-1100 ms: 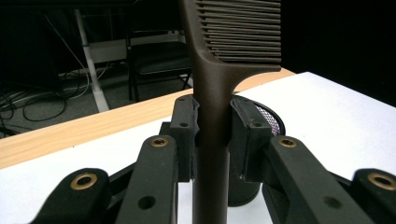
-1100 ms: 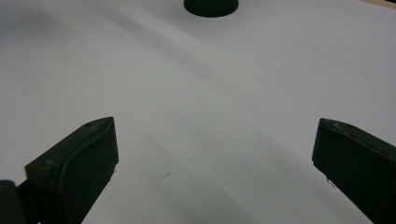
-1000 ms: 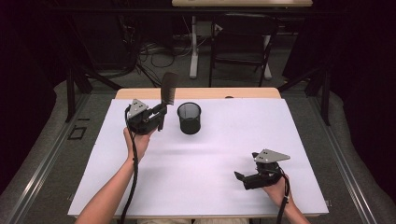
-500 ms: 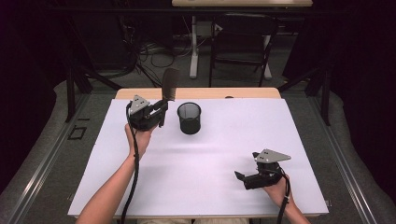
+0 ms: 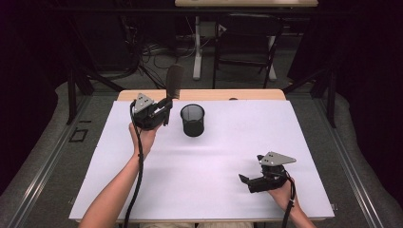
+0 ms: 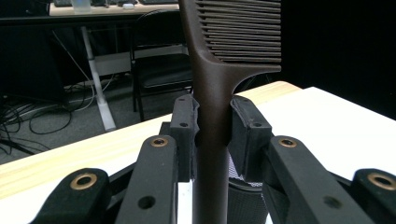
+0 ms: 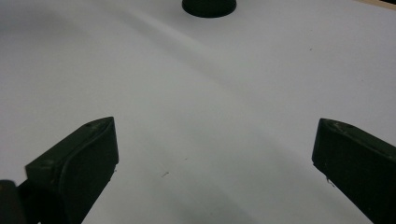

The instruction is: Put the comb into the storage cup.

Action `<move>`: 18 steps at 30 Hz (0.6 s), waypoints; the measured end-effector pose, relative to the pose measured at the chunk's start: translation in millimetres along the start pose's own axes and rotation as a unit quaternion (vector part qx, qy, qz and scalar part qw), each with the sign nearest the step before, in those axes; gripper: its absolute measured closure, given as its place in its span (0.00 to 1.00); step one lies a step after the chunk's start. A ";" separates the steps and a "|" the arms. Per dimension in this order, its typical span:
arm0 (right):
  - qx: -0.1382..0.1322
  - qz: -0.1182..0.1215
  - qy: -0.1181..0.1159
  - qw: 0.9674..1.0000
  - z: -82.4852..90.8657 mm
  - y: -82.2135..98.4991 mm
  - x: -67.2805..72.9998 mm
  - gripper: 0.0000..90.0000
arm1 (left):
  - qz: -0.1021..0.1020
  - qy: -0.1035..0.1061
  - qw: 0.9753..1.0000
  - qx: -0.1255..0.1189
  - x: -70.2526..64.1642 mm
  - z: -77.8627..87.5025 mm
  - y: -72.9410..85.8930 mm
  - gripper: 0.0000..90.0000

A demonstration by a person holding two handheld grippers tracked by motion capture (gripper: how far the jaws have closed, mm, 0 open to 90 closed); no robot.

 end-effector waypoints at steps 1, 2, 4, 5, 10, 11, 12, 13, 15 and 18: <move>0.000 0.000 0.000 1.000 0.2 -0.1 0.2 0.00 | 0.000 -0.001 1.000 -0.001 -0.4 -0.5 -0.6 0.81; -0.001 0.000 -0.001 1.000 0.1 -0.2 0.3 0.00 | -0.001 -0.001 1.000 -0.002 -0.5 -1.1 -1.2 0.81; -0.002 -0.001 0.000 1.000 0.2 -0.3 0.5 0.00 | 0.000 -0.003 1.000 -0.003 -1.0 -1.9 -2.5 0.81; -0.002 -0.001 0.000 1.000 0.2 -0.3 0.5 0.00 | -0.002 -0.002 1.000 -0.003 -1.1 -2.6 -3.1 0.81; -0.003 -0.001 0.000 1.000 0.3 -0.3 -0.1 0.00 | -0.003 -0.002 1.000 -0.008 -3.5 -4.9 -7.1 0.81; -0.003 -0.001 0.001 1.000 0.3 -0.3 -0.1 0.00 | -0.003 -0.001 1.000 -0.008 -4.1 -5.3 -7.7 0.81; -0.003 -0.001 0.001 1.000 0.3 -0.3 -0.1 0.00 | -0.005 -0.001 1.000 -0.008 -4.4 -5.6 -8.2 0.81; -0.003 -0.001 0.000 1.000 0.3 -0.3 -0.1 0.00 | -0.006 -0.001 1.000 -0.009 -4.7 -6.0 -8.8 0.81; -0.003 -0.001 0.000 1.000 0.3 -0.3 0.0 0.00 | -0.005 -0.002 1.000 -0.010 -5.5 -7.2 -9.5 0.81; -0.003 -0.001 0.000 1.000 0.2 -0.2 -0.2 0.00 | -0.005 -0.002 1.000 -0.009 -5.8 -9.4 -10.7 0.81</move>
Point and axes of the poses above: each handheld gripper's, and its own axes: z roughly backward along the jaws, y roughly out of its underside, x roughly to its left, the point moved 6 cm from there along -z, roughly forward along the jaws, and after that the axes turned 14 degrees about -y, right-handed, at the moved point
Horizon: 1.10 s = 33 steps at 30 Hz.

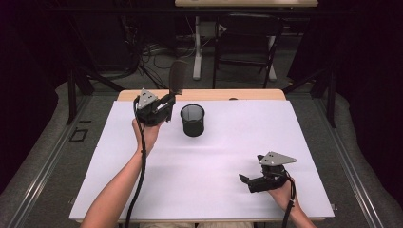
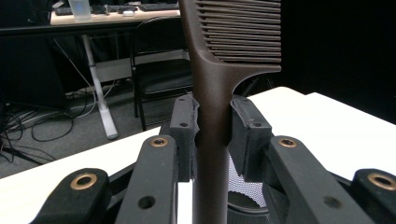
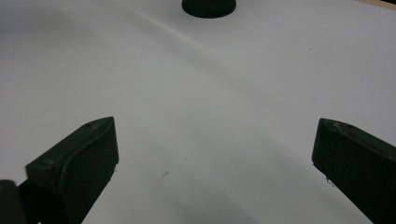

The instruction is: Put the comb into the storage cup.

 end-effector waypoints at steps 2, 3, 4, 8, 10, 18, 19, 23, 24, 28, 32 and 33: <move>0.000 -0.001 -0.001 1.000 -0.2 0.2 -0.1 0.00 | 0.002 -0.001 1.000 -0.001 -0.4 -1.2 -0.8 0.81; 0.000 -0.001 0.000 1.000 -0.2 0.1 -0.2 0.00 | 0.001 -0.001 1.000 -0.002 -0.5 -1.9 -1.3 0.81; 0.000 -0.001 0.000 1.000 0.0 0.1 -0.1 0.00 | 0.001 -0.001 1.000 -0.003 -0.6 -2.6 -1.8 0.81; 0.000 0.000 0.000 1.000 0.0 0.1 -0.1 0.00 | 0.001 0.000 1.000 -0.004 -2.2 -5.4 -3.5 0.81; -0.001 0.000 0.000 1.000 0.0 0.0 -0.1 0.00 | -0.001 0.000 1.000 -0.005 -3.3 -6.9 -4.5 0.81; 0.000 -0.001 0.000 1.000 0.3 0.2 -0.3 0.00 | -0.001 0.001 1.000 -0.011 -6.5 -12.0 -9.7 0.81; 0.000 -0.001 0.000 1.000 0.4 0.2 -0.2 0.00 | -0.002 0.001 1.000 -0.012 -6.9 -12.5 -10.0 0.81; -0.001 -0.001 0.000 1.000 0.5 0.1 0.0 0.00 | -0.002 0.003 1.000 -0.015 -8.6 -15.0 -10.4 0.81; -0.001 -0.001 0.000 1.000 0.6 0.1 0.0 0.00 | -0.003 0.002 1.000 -0.016 -8.8 -15.5 -10.6 0.81; -0.001 -0.001 -0.001 1.000 0.4 0.2 -0.2 0.00 | 0.000 0.001 1.000 -0.017 -9.3 -18.2 -10.7 0.81; -0.001 -0.001 -0.001 1.000 0.4 0.2 -0.3 0.00 | 0.000 -0.001 1.000 -0.017 -9.6 -20.5 -11.4 0.81; -0.001 -0.002 -0.001 1.000 0.3 0.3 -0.3 0.00 | 0.001 0.000 1.000 -0.018 -9.8 -20.9 -12.1 0.81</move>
Point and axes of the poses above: each handheld gripper's, and its own axes: z roughly backward along the jaws, y roughly out of its underside, x roughly to its left, the point moved 6 cm from there along -z, roughly forward along the jaws, and after that the axes turned 14 degrees about -y, right-handed, at the moved point
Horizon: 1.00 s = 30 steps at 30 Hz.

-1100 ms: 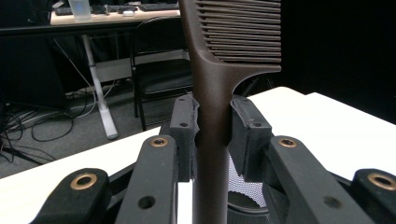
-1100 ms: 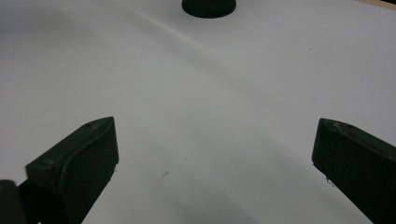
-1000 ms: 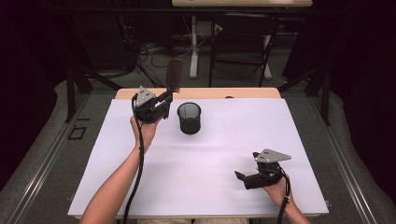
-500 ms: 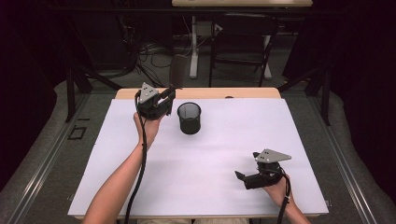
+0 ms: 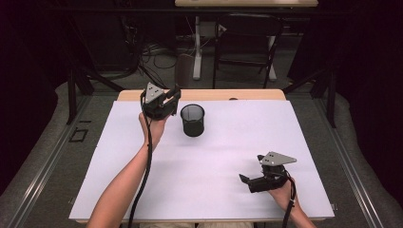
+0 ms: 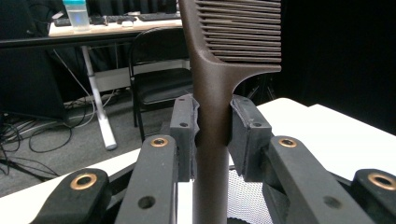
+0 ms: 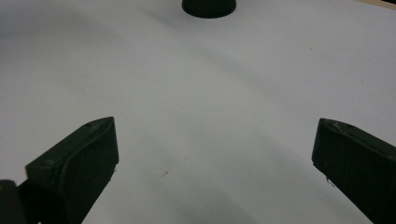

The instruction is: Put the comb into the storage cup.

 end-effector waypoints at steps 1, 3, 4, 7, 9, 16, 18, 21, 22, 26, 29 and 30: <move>0.000 0.000 0.000 1.000 -0.1 0.0 0.0 0.00 | 0.001 -0.001 1.000 -0.002 -0.3 -0.4 -0.8 0.81; 0.000 0.000 0.000 1.000 -0.1 0.0 0.1 0.00 | -0.001 -0.001 1.000 -0.002 -1.1 -1.0 -1.9 0.81; 0.000 0.000 0.000 1.000 0.0 0.0 0.1 0.00 | -0.002 0.000 1.000 -0.002 -1.6 -1.4 -2.4 0.81; 0.000 0.001 0.000 1.000 0.1 0.0 0.1 0.00 | -0.004 0.002 1.000 -0.004 -4.4 -3.0 -3.6 0.81; 0.000 0.001 0.000 1.000 0.2 -0.1 0.0 0.00 | -0.005 0.003 1.000 -0.004 -6.3 -4.1 -3.8 0.81; 0.000 0.000 -0.001 1.000 0.4 -0.1 0.3 0.00 | -0.008 0.010 1.000 -0.006 -14.0 -8.4 -3.6 0.81; 0.000 0.000 -0.001 1.000 0.4 -0.1 0.1 0.00 | -0.009 0.010 1.000 -0.007 -15.8 -9.7 -3.6 0.81; 0.000 0.000 -0.001 1.000 0.5 -0.2 0.2 0.00 | -0.010 0.012 1.000 -0.007 -17.9 -11.2 -3.8 0.81; -0.001 0.000 -0.001 1.000 0.5 -0.2 0.3 0.00 | -0.009 0.013 1.000 -0.007 -19.0 -11.8 -3.8 0.81; 0.001 0.001 -0.001 1.000 0.7 -0.2 0.5 0.00 | -0.012 0.014 1.000 -0.009 -21.5 -13.5 -3.6 0.81; 0.000 0.001 -0.002 1.000 0.6 -0.2 0.4 0.00 | -0.013 0.015 1.000 -0.010 -23.6 -15.2 -3.1 0.81; -0.002 0.002 -0.001 1.000 0.4 -0.3 0.4 0.00 | -0.013 0.016 1.000 -0.009 -24.1 -15.7 -2.8 0.81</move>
Point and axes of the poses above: each handheld gripper's, and its own axes: z roughly backward along the jaws, y roughly out of its underside, x roughly to its left, the point moved 6 cm from there along -z, roughly forward along the jaws, and after that the axes turned 14 degrees about -y, right-handed, at the moved point
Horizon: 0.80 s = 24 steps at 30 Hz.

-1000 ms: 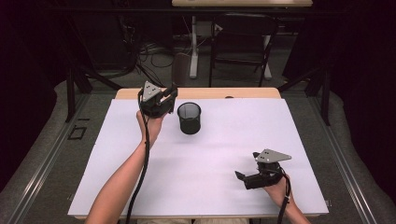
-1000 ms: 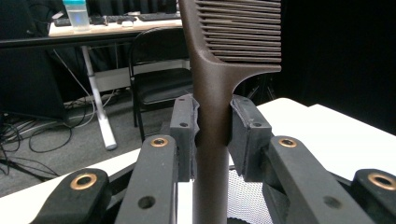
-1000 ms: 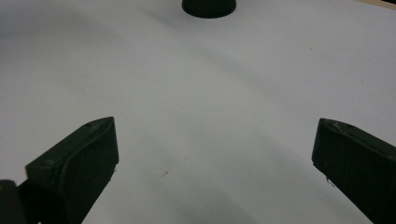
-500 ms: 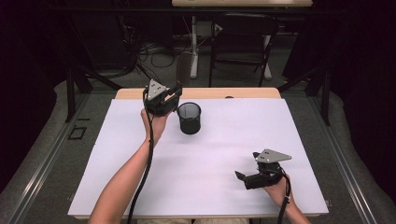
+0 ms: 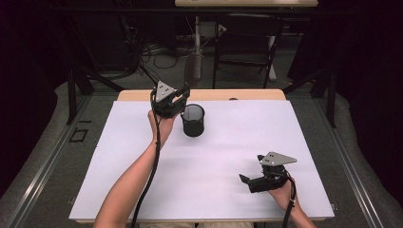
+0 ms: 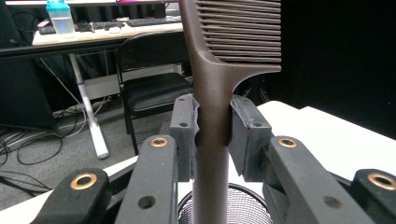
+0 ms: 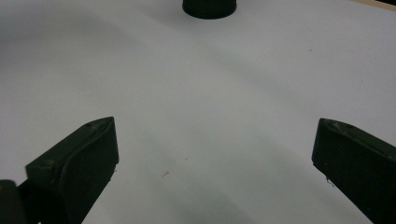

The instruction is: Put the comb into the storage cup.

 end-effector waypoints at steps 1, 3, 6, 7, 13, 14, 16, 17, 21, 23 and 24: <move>0.000 0.000 0.000 1.000 0.0 0.0 0.0 0.00 | 0.001 0.001 1.000 0.000 -0.6 -0.7 0.2 0.81; 0.002 0.000 0.000 1.000 0.3 0.2 0.0 0.00 | 0.000 0.003 1.000 0.002 -1.9 -1.9 0.9 0.81; 0.002 0.000 -0.001 1.000 0.3 0.1 0.1 0.00 | -0.001 0.006 1.000 0.003 -4.2 -4.0 2.2 0.81; 0.002 0.000 -0.001 1.000 0.3 0.2 0.1 0.00 | -0.002 0.007 1.000 0.004 -4.7 -4.6 2.4 0.81; 0.002 0.000 -0.001 1.000 0.3 0.1 0.2 0.00 | -0.004 0.011 1.000 0.004 -8.1 -7.0 3.1 0.81; 0.002 0.000 -0.001 1.000 0.3 0.1 0.3 0.00 | -0.006 0.012 1.000 0.004 -8.4 -7.3 3.4 0.81; 0.000 0.000 -0.001 1.000 0.1 -0.1 0.2 0.00 | -0.008 0.014 1.000 0.004 -9.3 -8.3 4.3 0.81; 0.002 0.000 -0.001 1.000 0.3 0.0 0.3 0.00 | -0.008 0.015 1.000 0.005 -9.8 -8.8 4.7 0.81; 0.001 0.002 -0.002 1.000 0.1 -0.2 0.7 0.00 | -0.009 0.017 1.000 0.006 -11.1 -10.3 6.4 0.81; 0.001 0.002 -0.002 1.000 0.1 -0.2 0.7 0.00 | -0.011 0.017 1.000 0.007 -11.4 -10.8 6.9 0.81; 0.001 0.002 -0.002 1.000 0.1 -0.2 0.7 0.00 | -0.010 0.017 1.000 0.007 -11.5 -11.0 7.1 0.81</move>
Point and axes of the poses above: each handheld gripper's, and its own axes: z roughly backward along the jaws, y roughly out of its underside, x roughly to its left, the point moved 6 cm from there along -z, roughly forward along the jaws, and after that the axes turned 14 degrees about -y, right-handed, at the moved point
